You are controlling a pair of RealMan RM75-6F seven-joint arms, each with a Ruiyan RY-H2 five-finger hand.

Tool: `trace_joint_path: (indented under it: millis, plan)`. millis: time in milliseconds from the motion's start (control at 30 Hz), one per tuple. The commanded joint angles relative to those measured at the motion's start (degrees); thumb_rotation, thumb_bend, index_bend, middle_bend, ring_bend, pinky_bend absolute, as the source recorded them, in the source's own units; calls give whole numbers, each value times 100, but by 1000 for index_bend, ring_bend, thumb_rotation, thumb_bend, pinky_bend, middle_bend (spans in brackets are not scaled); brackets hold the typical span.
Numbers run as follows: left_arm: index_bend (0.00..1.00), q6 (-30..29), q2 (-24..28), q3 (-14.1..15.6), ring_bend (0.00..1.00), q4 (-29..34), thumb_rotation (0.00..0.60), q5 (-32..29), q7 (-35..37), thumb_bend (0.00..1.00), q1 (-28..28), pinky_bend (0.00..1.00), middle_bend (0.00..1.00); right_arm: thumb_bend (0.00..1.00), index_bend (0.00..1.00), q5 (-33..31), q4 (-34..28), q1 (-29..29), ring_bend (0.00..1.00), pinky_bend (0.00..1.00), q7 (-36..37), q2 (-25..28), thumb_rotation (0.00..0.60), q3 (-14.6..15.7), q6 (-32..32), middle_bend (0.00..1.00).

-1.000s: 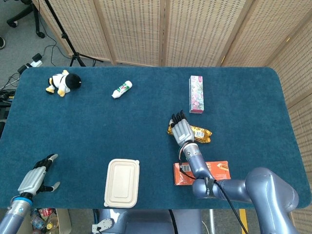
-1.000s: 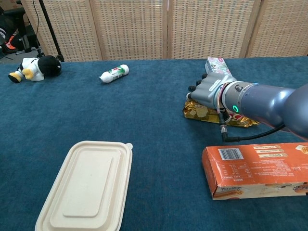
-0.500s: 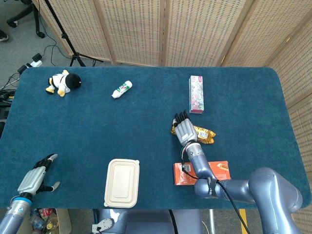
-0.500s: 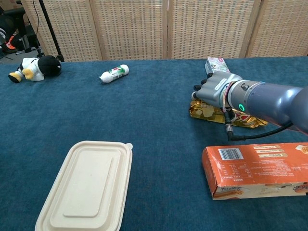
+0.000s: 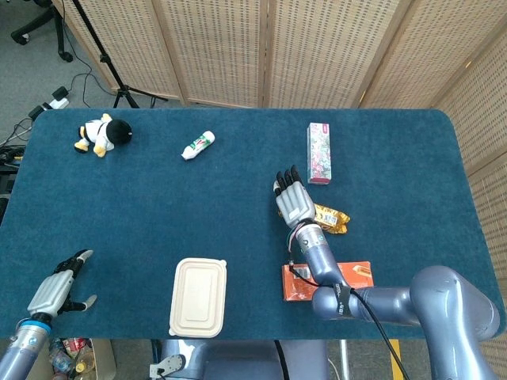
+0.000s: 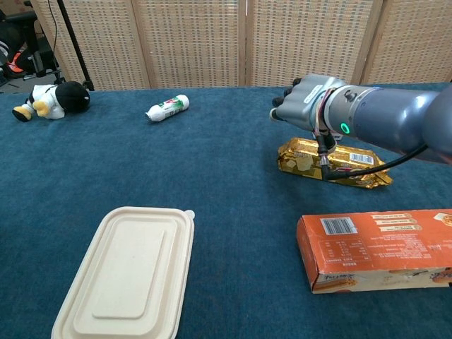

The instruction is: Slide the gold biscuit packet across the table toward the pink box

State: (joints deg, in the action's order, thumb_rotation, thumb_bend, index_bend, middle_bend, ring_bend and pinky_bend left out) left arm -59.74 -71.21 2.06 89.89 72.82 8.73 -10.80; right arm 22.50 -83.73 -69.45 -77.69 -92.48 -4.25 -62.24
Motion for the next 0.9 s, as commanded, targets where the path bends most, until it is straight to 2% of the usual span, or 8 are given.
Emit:
trace_joint_path:
  millis: [33,333,633,900]
  plan:
    - [0,-5,3,5,0,2,600,2,-6,305,4,0,0,260,90,-39,31,-39,0,0,-16,24,600,-43,17,0]
    - [0,10,-25,28,0,-14,600,-8,-89,305,4,0,0,260,90,-64,590,-175,0,0,163,-122,600,-178,386,0]
    - [0,15,-52,63,0,-22,600,20,-152,306,9,0,0,260,90,53,1461,-228,0,0,443,-308,600,-169,909,0]
    - [0,22,-79,71,0,-9,600,18,-195,306,5,0,0,260,90,160,1677,-228,0,0,678,-397,600,-210,1074,0]
